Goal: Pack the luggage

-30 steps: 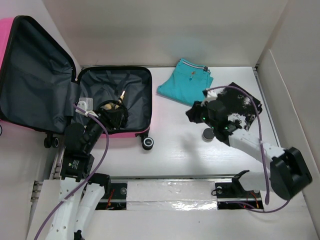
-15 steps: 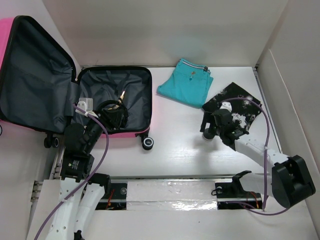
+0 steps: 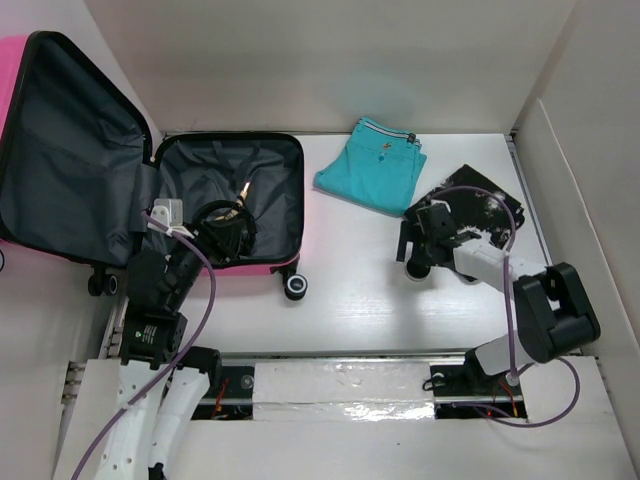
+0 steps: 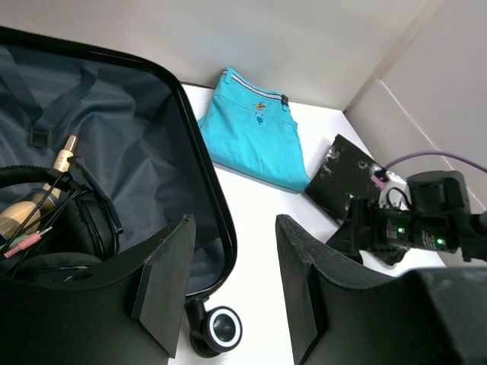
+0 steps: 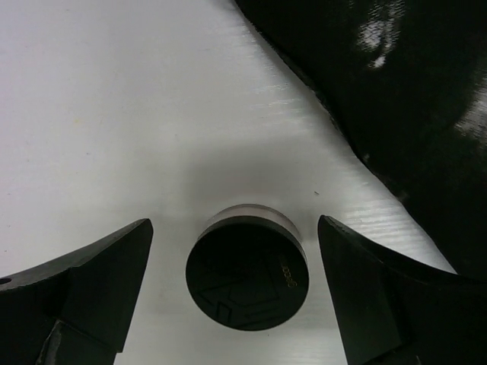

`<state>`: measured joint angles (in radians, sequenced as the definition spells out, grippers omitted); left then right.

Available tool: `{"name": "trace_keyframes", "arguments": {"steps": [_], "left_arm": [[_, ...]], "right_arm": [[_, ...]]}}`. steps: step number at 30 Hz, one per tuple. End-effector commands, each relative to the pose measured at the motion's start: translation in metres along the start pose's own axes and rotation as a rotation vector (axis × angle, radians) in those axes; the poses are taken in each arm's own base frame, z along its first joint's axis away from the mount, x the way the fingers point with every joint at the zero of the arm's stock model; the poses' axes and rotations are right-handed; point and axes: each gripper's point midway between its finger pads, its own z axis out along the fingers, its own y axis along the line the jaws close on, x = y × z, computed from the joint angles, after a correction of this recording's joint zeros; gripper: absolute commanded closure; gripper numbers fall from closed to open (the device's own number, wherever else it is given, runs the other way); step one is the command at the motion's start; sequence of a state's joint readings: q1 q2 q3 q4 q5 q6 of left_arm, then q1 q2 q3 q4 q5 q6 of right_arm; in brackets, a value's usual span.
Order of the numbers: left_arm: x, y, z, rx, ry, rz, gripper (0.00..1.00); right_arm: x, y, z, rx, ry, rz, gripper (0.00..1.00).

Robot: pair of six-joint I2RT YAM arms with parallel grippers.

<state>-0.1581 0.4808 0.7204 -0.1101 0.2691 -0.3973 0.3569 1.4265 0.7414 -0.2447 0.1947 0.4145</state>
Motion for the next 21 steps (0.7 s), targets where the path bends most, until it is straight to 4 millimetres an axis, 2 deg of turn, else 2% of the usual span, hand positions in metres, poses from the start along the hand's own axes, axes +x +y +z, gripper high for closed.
{"name": "trace_keyframes", "arguments": {"steps": [1,2,9,13,15,20,21], "left_arm": [[-0.020,-0.010,-0.007,0.023,-0.070,0.033,0.56],[-0.021,-0.009,-0.008,0.017,-0.075,0.034,0.56],[-0.024,-0.013,-0.011,0.024,-0.083,0.040,0.56],[-0.024,-0.014,-0.012,0.027,-0.085,0.042,0.57],[-0.025,-0.014,-0.013,0.024,-0.091,0.042,0.57],[-0.025,-0.014,-0.013,0.023,-0.092,0.042,0.57],[-0.025,-0.014,-0.013,0.026,-0.091,0.041,0.56]], "right_arm": [[0.002,0.009,0.004,-0.033,0.084,-0.036,0.05],[-0.002,0.016,0.004,-0.045,0.086,-0.050,0.06],[0.014,0.033,0.000,-0.006,0.102,-0.128,0.13],[0.028,0.051,-0.005,0.002,0.102,-0.155,0.17],[0.044,0.065,-0.006,-0.026,0.127,-0.187,0.19],[0.051,0.073,-0.008,-0.026,0.111,-0.189,0.31],[0.049,0.080,-0.012,-0.048,0.096,-0.195,0.38]]}}
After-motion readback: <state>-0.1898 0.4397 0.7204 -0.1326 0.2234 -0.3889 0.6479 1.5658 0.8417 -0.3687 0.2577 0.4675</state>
